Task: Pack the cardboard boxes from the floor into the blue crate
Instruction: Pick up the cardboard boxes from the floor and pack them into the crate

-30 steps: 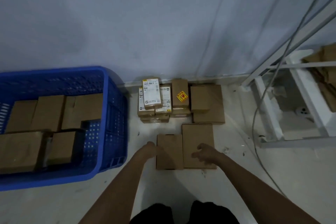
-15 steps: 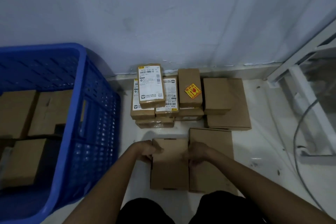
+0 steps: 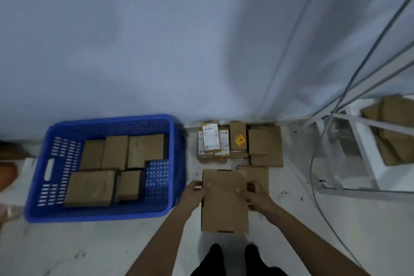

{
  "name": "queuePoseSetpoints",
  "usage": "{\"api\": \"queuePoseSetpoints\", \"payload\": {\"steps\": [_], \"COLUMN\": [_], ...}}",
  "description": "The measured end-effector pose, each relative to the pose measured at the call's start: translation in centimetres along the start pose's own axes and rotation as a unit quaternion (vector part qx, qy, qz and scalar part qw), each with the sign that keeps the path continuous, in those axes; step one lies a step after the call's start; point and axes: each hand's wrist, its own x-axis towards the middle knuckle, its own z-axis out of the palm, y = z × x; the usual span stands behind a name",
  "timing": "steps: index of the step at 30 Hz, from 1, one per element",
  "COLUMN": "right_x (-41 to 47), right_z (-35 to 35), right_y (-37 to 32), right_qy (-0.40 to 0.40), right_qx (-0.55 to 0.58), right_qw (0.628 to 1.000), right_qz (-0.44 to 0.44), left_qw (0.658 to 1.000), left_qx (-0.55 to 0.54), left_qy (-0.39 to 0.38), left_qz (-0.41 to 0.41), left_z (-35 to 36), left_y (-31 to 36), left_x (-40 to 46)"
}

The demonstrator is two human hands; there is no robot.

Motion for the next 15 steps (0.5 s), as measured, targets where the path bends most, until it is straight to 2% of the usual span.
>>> {"api": "queuePoseSetpoints", "payload": {"steps": [3, 6, 10, 15], "right_x": [-5.4, -8.8, -10.3, -9.9], "right_z": [1.5, 3.8, 8.3, 16.8], "right_y": [-4.6, -8.5, -12.2, -13.3], "right_qy": [0.008, 0.018, 0.028, 0.095], "right_qx": [0.006, 0.018, 0.034, 0.046], "right_qw": [1.0, 0.999, 0.996, 0.99], "right_qz": [-0.023, -0.04, -0.078, -0.092], "left_qw": [0.999, 0.995, 0.989, 0.995], "left_qx": [-0.031, -0.07, -0.13, -0.079], "left_qy": [0.031, 0.068, 0.065, 0.051], "left_qz": [0.007, 0.005, 0.013, 0.021], "left_z": [-2.4, -5.3, -10.0, -17.7], "left_y": [2.4, 3.1, 5.2, 2.8], "left_x": [-6.3, -9.2, -12.9, -11.6]}}
